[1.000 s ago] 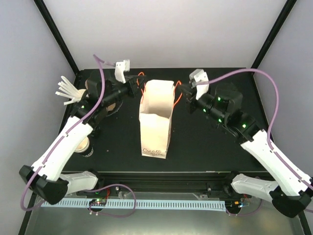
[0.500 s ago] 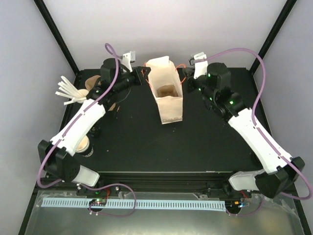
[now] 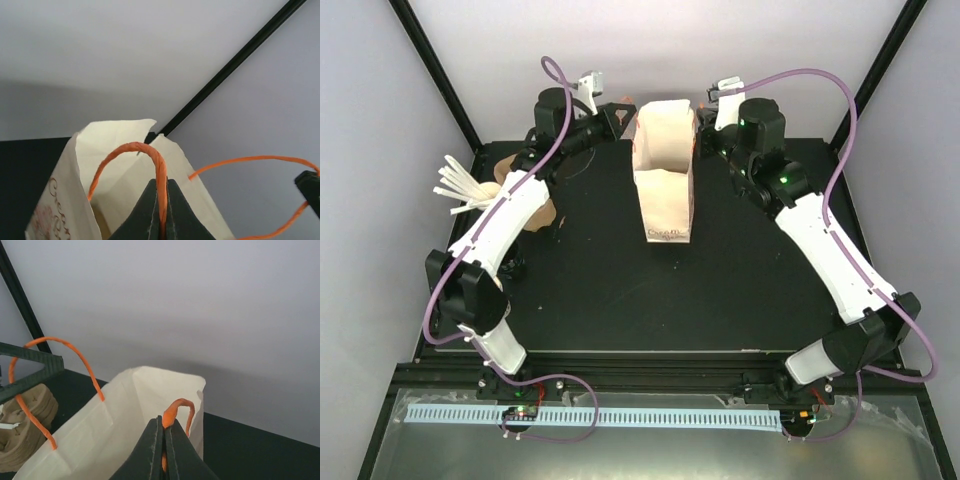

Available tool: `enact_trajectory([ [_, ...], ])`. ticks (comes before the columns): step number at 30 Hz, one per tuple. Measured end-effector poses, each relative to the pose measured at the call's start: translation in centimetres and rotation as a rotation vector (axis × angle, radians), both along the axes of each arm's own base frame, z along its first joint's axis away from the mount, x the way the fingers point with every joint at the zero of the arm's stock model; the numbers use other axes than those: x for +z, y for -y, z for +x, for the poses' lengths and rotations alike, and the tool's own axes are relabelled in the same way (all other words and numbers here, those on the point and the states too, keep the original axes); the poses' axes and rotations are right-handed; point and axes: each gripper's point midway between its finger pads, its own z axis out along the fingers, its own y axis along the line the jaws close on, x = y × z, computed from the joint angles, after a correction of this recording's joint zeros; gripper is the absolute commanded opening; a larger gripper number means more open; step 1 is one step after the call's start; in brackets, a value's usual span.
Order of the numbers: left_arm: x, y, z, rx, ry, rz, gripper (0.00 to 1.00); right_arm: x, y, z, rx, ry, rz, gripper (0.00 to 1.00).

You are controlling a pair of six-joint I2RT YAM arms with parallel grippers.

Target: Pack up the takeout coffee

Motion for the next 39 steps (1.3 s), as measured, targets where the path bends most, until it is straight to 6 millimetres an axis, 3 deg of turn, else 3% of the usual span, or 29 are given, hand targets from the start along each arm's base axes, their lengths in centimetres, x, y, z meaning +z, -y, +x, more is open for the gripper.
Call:
enact_trajectory([
  [2, 0.5, 0.1, 0.1, -0.007, 0.01, -0.009, 0.03, -0.2, 0.2, 0.3, -0.01, -0.003, -0.003, 0.01],
  [3, 0.6, 0.2, 0.1, -0.01, 0.016, -0.012, 0.18, -0.2, 0.2, 0.4, -0.014, -0.005, -0.004, 0.01],
  [4, 0.7, 0.2, 0.1, -0.012, 0.017, -0.013, 0.44, -0.3, 0.2, 0.5, -0.017, -0.006, -0.005, 0.05],
  [5, 0.7, 0.2, 0.1, -0.014, 0.022, -0.012, 0.74, -0.4, 0.2, 0.6, -0.019, -0.007, -0.006, 0.17],
  [6, 0.7, 0.2, 0.1, -0.014, 0.02, -0.013, 0.96, -0.4, 0.2, 0.7, -0.021, -0.008, -0.006, 0.52],
  [7, 0.7, 0.2, 0.1, -0.014, 0.019, -0.013, 0.99, -0.5, 0.2, 0.8, -0.024, -0.013, -0.002, 0.67],
  [9, 0.4, 0.1, 0.2, -0.009, 0.008, -0.006, 0.99, -1.1, 0.2, 1.1, -0.033, -0.028, -0.003, 0.79],
  [11, -0.2, -0.1, 0.2, 0.0, -0.008, 0.01, 0.99, -1.7, 0.3, 1.4, -0.044, -0.048, -0.01, 0.84],
  [15, -1.6, -0.8, 0.1, 0.024, -0.04, 0.073, 0.99, -3.0, 0.7, 1.4, -0.065, -0.1, -0.035, 0.85],
  [20, -1.2, -2.6, -1.5, 0.071, -0.044, 0.153, 0.99, -2.2, 1.2, 0.8, -0.069, -0.113, -0.04, 0.86],
  [25, 1.4, -7.2, -5.1, 0.193, -0.033, 0.241, 0.99, 1.1, 1.3, -1.0, -0.035, -0.068, -0.024, 0.82],
  [28, 1.3, -12.9, -6.7, 0.336, -0.126, 0.264, 0.99, 3.9, 0.4, -2.6, 0.017, -0.023, -0.019, 0.78],
  [31, -1.5, -19.4, -7.7, 0.493, -0.285, 0.282, 0.99, 5.7, -2.2, -4.7, 0.123, 0.006, -0.012, 0.77],
  [33, -5.0, -22.5, -8.8, 0.573, -0.427, 0.313, 0.99, 5.3, -4.3, -5.8, 0.2, -0.012, -0.007, 0.76],
  [36, -10.1, -24.8, -11.1, 0.627, -0.621, 0.372, 0.87, 2.5, -7.5, -6.9, 0.315, -0.087, -0.013, 0.75],
  [38, -13.1, -26.1, -13.3, 0.655, -0.745, 0.41, 0.8, -0.3, -9.5, -7.1, 0.379, -0.164, -0.033, 0.75],
  [39, -13.8, -26.5, -14.2, 0.671, -0.781, 0.414, 0.78, -1.4, -10.0, -7.1, 0.394, -0.19, -0.043, 0.75],
])
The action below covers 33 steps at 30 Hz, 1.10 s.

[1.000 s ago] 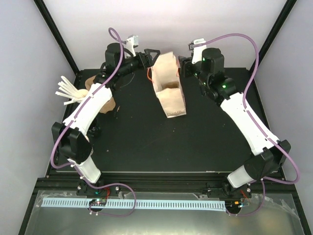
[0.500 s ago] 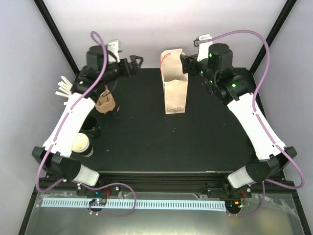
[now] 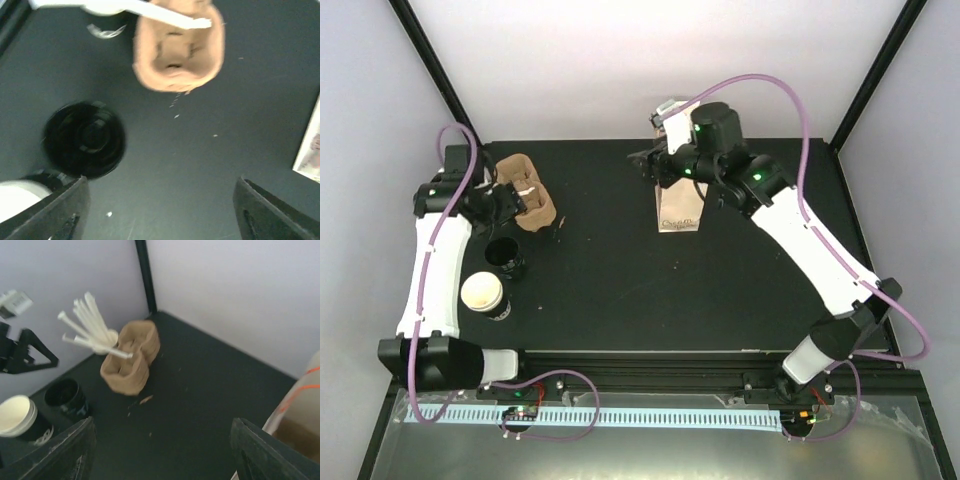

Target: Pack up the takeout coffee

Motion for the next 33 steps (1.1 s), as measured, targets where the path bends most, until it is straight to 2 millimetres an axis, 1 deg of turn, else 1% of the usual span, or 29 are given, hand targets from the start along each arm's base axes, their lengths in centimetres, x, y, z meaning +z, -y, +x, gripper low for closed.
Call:
enact_trajectory([
  [2, -0.9, -1.1, -2.4, 0.044, -0.052, 0.014, 0.74, -2.4, -0.9, 0.0, 0.028, -0.055, -0.033, 0.75],
  [4, -0.7, -1.8, -4.4, 0.086, -0.06, 0.028, 0.7, -4.3, -1.0, -0.2, 0.037, -0.096, -0.06, 0.75],
  [6, -0.5, -2.3, -6.5, 0.131, -0.055, 0.03, 0.68, -5.6, -0.9, -0.4, 0.042, -0.122, -0.077, 0.75],
  [7, -0.9, -2.3, -7.5, 0.149, -0.061, 0.027, 0.67, -6.3, -0.8, -0.6, 0.043, -0.135, -0.087, 0.75],
  [9, -2.3, -2.3, -9.2, 0.178, -0.099, 0.01, 0.63, -7.1, -0.7, -0.9, 0.044, -0.152, -0.098, 0.75],
  [10, -3.5, -2.4, -10.0, 0.194, -0.133, 0.001, 0.6, -7.5, -0.6, -1.0, 0.045, -0.158, -0.101, 0.75],
  [12, -5.7, -2.5, -11.0, 0.214, -0.205, -0.02, 0.56, -7.9, -0.2, -1.5, 0.047, -0.167, -0.105, 0.75],
  [15, -8.5, -2.5, -11.4, 0.219, -0.312, -0.036, 0.56, -8.2, 0.3, -2.3, 0.05, -0.17, -0.105, 0.75],
  [17, -9.6, -2.6, -11.5, 0.216, -0.354, -0.035, 0.56, -8.1, 0.7, -2.8, 0.05, -0.166, -0.102, 0.75],
  [24, -12.0, -3.2, -12.1, 0.21, -0.403, 0.01, 0.55, -7.1, 1.1, -3.5, 0.06, -0.14, -0.077, 0.75],
  [26, -12.5, -3.5, -12.0, 0.209, -0.411, 0.03, 0.52, -6.8, 1.0, -3.5, 0.065, -0.132, -0.069, 0.75],
  [33, -13.4, -4.2, -11.2, 0.197, -0.413, 0.062, 0.3, -6.7, 0.8, -3.6, 0.077, -0.13, -0.065, 0.74],
])
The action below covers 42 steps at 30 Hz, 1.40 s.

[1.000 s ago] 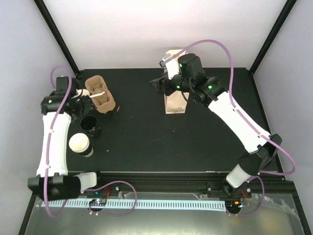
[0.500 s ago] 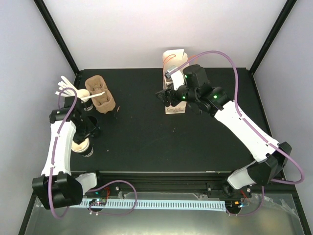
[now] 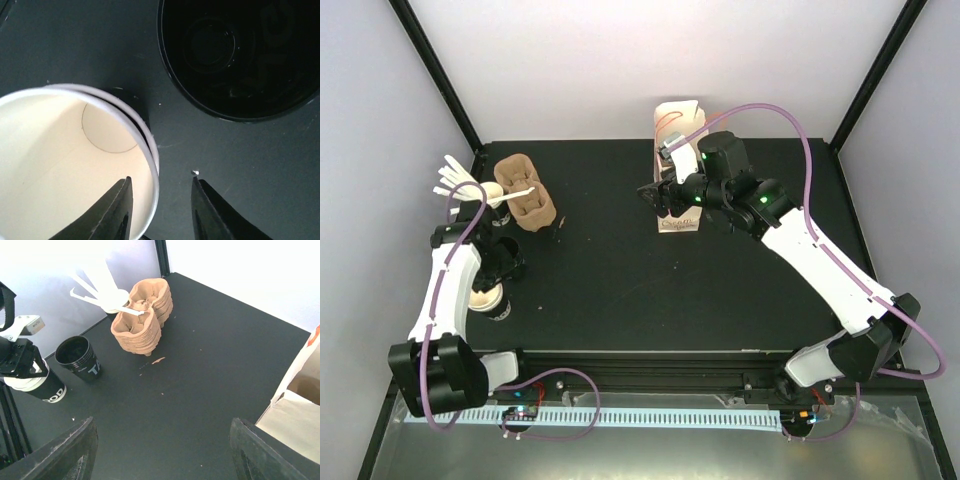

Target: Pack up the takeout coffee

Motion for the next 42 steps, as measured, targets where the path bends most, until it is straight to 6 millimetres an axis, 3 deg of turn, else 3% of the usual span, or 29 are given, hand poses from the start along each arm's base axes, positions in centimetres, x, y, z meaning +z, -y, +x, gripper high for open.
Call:
enact_trajectory([
  [4, -0.7, -0.4, 0.3, 0.0, -0.016, -0.002, 0.18, 0.0, 0.0, 0.0, 0.002, 0.0, 0.0, 0.74],
  [9, -1.3, -0.5, 0.2, -0.005, -0.035, -0.009, 0.14, 0.1, 0.0, -0.1, 0.005, 0.002, 0.001, 0.74],
  [11, -1.3, -0.4, 0.2, -0.008, -0.035, -0.011, 0.03, 0.1, -0.1, -0.1, 0.007, 0.002, 0.002, 0.74],
  [18, -1.0, -0.5, 0.0, -0.022, -0.043, -0.009, 0.01, 0.2, -0.2, -0.1, 0.012, 0.004, 0.006, 0.74],
  [20, -0.4, -0.6, 0.1, -0.021, -0.043, -0.003, 0.01, 0.3, -0.2, -0.1, 0.014, 0.003, 0.008, 0.74],
  [29, 6.0, -1.0, 1.2, -0.007, 0.045, 0.022, 0.02, 0.3, -0.7, -0.5, 0.044, -0.008, 0.026, 0.74],
  [36, 5.0, 3.0, 1.0, -0.052, 0.075, -0.197, 0.02, -1.3, -2.6, -0.2, 0.101, -0.069, 0.063, 0.74],
  [42, 3.0, 7.4, 0.9, -0.091, 0.105, -0.451, 0.03, -5.8, -6.7, 0.1, 0.173, -0.226, 0.097, 0.75],
])
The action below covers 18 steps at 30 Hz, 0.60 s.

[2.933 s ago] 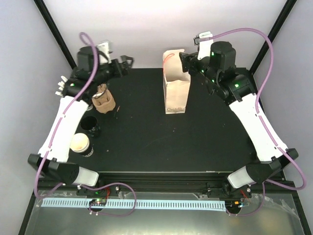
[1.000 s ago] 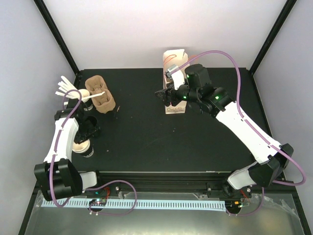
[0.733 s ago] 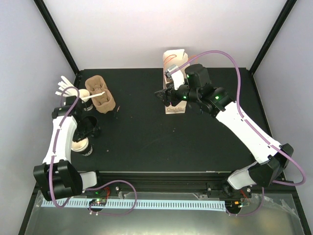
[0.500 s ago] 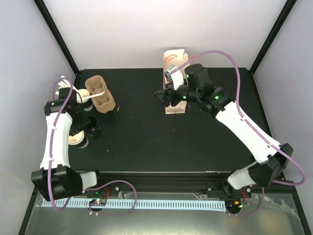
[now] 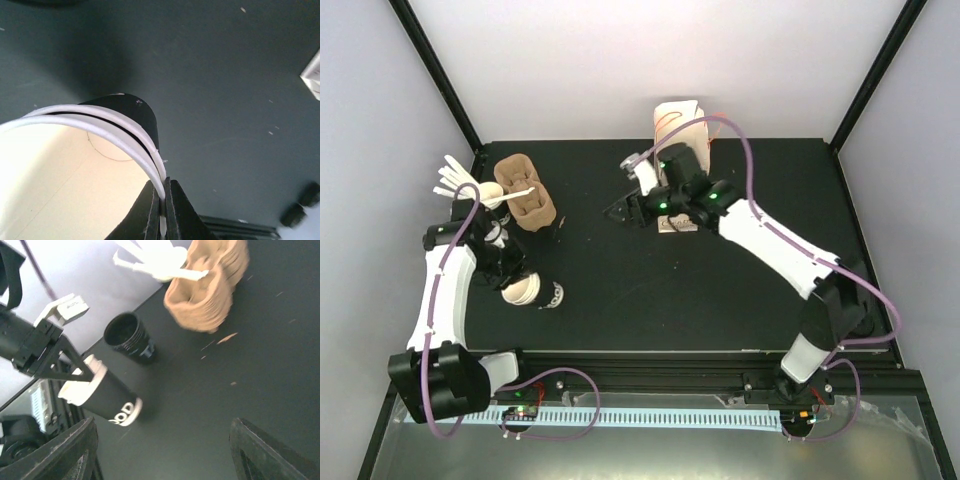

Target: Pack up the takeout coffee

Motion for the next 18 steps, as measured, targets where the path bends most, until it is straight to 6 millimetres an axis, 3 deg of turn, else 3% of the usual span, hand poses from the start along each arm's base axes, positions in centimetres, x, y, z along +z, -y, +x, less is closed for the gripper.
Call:
enact_trajectory([
  [6, 0.9, 2.4, 1.0, -0.027, 0.08, -0.154, 0.05, -5.9, -5.4, -4.1, 0.133, -0.173, -0.011, 0.76],
  [11, 2.3, 3.6, 1.4, -0.042, 0.138, -0.232, 0.05, -7.4, -9.0, -8.2, 0.27, -0.176, 0.006, 0.85],
  [15, 3.0, 4.3, 1.2, -0.049, 0.149, -0.278, 0.06, -8.7, -10.4, -11.3, 0.398, -0.046, -0.007, 0.89],
  [18, 3.7, 4.9, 1.0, -0.053, 0.164, -0.317, 0.07, -10.5, -10.2, -12.5, 0.447, 0.067, -0.049, 0.95],
])
